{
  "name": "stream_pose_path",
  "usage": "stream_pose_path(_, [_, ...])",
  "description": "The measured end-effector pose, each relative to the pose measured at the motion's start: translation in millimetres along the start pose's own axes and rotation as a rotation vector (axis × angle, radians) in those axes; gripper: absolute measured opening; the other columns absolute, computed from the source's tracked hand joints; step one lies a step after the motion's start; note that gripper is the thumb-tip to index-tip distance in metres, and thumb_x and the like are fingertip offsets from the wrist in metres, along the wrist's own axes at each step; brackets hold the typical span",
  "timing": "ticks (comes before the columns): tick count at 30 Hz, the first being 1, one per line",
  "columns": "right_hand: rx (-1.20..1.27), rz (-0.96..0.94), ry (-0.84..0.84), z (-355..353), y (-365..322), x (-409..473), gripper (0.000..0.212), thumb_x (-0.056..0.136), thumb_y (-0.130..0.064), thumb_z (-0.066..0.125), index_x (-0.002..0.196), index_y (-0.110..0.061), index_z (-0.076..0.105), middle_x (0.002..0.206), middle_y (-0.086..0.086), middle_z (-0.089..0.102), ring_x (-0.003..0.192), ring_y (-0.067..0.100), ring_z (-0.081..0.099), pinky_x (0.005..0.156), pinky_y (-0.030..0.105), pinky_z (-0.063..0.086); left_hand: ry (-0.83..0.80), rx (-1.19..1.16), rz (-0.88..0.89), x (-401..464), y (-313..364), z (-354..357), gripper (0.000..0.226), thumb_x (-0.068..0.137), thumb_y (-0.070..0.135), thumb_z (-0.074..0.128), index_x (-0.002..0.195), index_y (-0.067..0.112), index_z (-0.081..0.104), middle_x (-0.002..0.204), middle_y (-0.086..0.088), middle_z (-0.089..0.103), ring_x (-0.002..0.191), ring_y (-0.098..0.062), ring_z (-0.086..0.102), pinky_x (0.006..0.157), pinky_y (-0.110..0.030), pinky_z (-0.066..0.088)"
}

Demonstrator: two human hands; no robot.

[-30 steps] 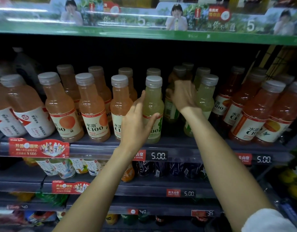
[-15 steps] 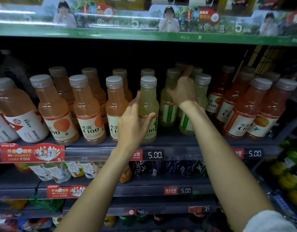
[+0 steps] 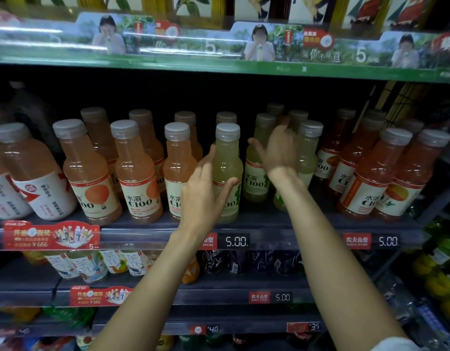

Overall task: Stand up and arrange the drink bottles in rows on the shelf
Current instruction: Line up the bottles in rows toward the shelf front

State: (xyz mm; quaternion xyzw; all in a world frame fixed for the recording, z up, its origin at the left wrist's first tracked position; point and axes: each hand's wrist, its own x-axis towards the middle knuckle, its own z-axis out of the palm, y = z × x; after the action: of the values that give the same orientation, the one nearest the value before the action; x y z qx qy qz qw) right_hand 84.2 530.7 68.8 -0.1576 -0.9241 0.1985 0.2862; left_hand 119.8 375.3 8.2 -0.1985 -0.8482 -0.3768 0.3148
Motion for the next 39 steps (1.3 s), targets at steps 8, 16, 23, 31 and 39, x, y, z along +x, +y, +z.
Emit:
stream_pose_path(8, [-0.001, -0.042, -0.089, -2, 4, 3, 0.04, 0.095, -0.028, 0.054, 0.122, -0.001, 0.044, 0.111, 0.017, 0.059, 0.1, 0.031, 0.061, 0.075, 0.035, 0.047, 0.01, -0.02, 0.029, -1, -3, 1, 0.079, 0.086, 0.056, 0.044, 0.145, 0.004, 0.036, 0.133, -0.016, 0.056, 0.111, -0.032, 0.061, 0.085, -0.042, 0.054])
stream_pose_path(16, [-0.015, -0.108, -0.131, -7, 3, 3, 0.03, 0.097, -0.028, 0.05, 0.113, -0.002, 0.05, 0.106, 0.015, 0.059, 0.095, 0.029, 0.06, 0.069, 0.033, 0.042, -0.002, -0.008, 0.029, -1, -2, 2, 0.076, 0.087, 0.053, 0.045, 0.144, 0.003, 0.037, 0.127, -0.018, 0.059, 0.103, -0.034, 0.063, 0.078, -0.042, 0.055])
stream_pose_path(23, [-0.021, -0.087, -0.126, -3, 3, 3, 0.034, 0.096, -0.03, 0.052, 0.113, -0.002, 0.048, 0.106, 0.015, 0.06, 0.098, 0.032, 0.06, 0.068, 0.034, 0.042, -0.015, -0.01, 0.007, -1, 0, 1, 0.072, 0.088, 0.035, 0.065, 0.145, 0.004, 0.035, 0.134, -0.017, 0.054, 0.11, -0.034, 0.06, 0.081, -0.042, 0.052])
stream_pose_path(31, [0.248, -0.214, 0.231, -7, 30, -51, 0.039, 0.095, -0.021, 0.054, 0.13, -0.006, 0.049, 0.11, 0.013, 0.064, 0.083, 0.018, 0.062, 0.071, 0.02, 0.044, -0.006, 0.014, 0.032, -5, -2, 6, 0.074, 0.091, 0.048, 0.048, 0.145, 0.001, 0.032, 0.121, -0.02, 0.061, 0.086, -0.032, 0.066, 0.067, -0.041, 0.057])
stream_pose_path(39, [0.72, 0.216, 0.072, -12, 91, -52, 0.066, 0.08, -0.016, 0.072, 0.135, -0.015, 0.036, 0.133, 0.005, 0.046, 0.123, 0.018, 0.043, 0.105, 0.026, 0.033, -0.011, 0.009, 0.047, -8, -4, 10, 0.073, 0.092, 0.048, 0.043, 0.145, 0.0, 0.031, 0.129, -0.02, 0.058, 0.104, -0.032, 0.064, 0.075, -0.04, 0.056])
